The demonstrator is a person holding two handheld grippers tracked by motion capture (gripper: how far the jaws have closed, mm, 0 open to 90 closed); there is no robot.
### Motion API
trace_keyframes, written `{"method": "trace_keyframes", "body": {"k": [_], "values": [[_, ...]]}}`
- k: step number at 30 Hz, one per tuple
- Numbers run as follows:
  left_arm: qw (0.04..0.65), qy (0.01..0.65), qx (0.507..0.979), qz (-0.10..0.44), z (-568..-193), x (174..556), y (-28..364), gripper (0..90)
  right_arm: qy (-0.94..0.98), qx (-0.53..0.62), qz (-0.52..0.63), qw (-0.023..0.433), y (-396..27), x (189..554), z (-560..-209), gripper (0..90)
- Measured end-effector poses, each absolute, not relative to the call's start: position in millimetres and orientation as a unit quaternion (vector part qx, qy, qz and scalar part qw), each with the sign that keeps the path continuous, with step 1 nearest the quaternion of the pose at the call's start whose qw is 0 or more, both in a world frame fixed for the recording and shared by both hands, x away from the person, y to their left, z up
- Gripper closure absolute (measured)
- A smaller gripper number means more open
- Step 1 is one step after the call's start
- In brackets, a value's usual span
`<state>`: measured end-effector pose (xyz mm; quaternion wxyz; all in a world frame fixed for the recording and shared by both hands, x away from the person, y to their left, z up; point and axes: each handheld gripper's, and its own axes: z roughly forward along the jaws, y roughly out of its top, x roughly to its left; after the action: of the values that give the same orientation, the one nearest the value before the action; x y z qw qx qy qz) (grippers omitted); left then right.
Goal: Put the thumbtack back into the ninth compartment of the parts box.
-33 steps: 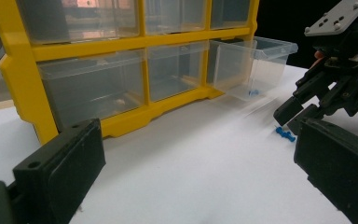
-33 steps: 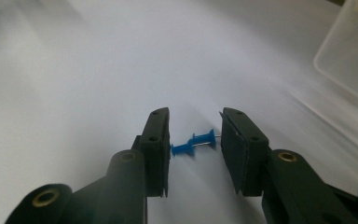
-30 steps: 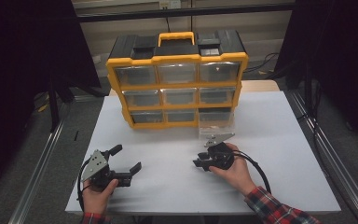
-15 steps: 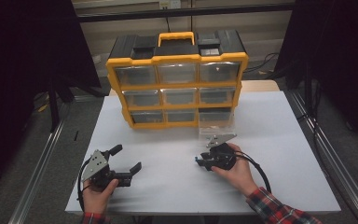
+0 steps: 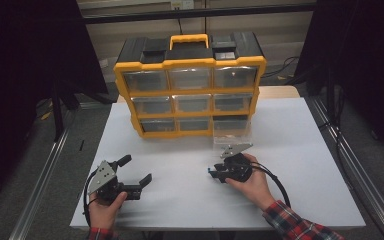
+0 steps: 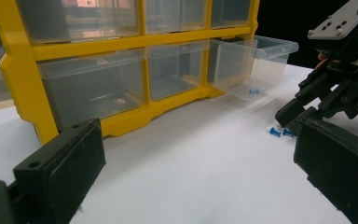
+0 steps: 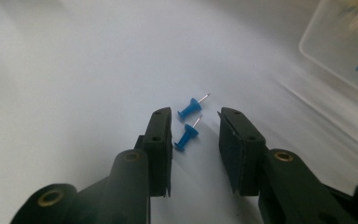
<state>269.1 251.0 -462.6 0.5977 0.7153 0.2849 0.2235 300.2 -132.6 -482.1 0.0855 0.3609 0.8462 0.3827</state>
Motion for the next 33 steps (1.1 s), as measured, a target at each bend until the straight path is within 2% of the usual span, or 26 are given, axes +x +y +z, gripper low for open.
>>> {"method": "trace_keyframes", "body": {"k": [10,15,22,33], "values": [[0.598,0.285,0.715,0.224,-463,269,251,1.8,0.849,0.362,0.375,0.088,-140,303,-481,80.2],[0.597,0.285,0.716,0.222,-463,269,250,1.9,0.844,0.371,0.378,0.085,-139,304,-481,78.7],[0.597,0.284,0.716,0.226,-463,269,251,1.9,0.842,0.373,0.380,0.082,-140,306,-483,86.0],[0.601,0.288,0.711,0.223,-463,269,251,1.9,0.839,0.380,0.381,0.080,-145,307,-480,86.6]]}}
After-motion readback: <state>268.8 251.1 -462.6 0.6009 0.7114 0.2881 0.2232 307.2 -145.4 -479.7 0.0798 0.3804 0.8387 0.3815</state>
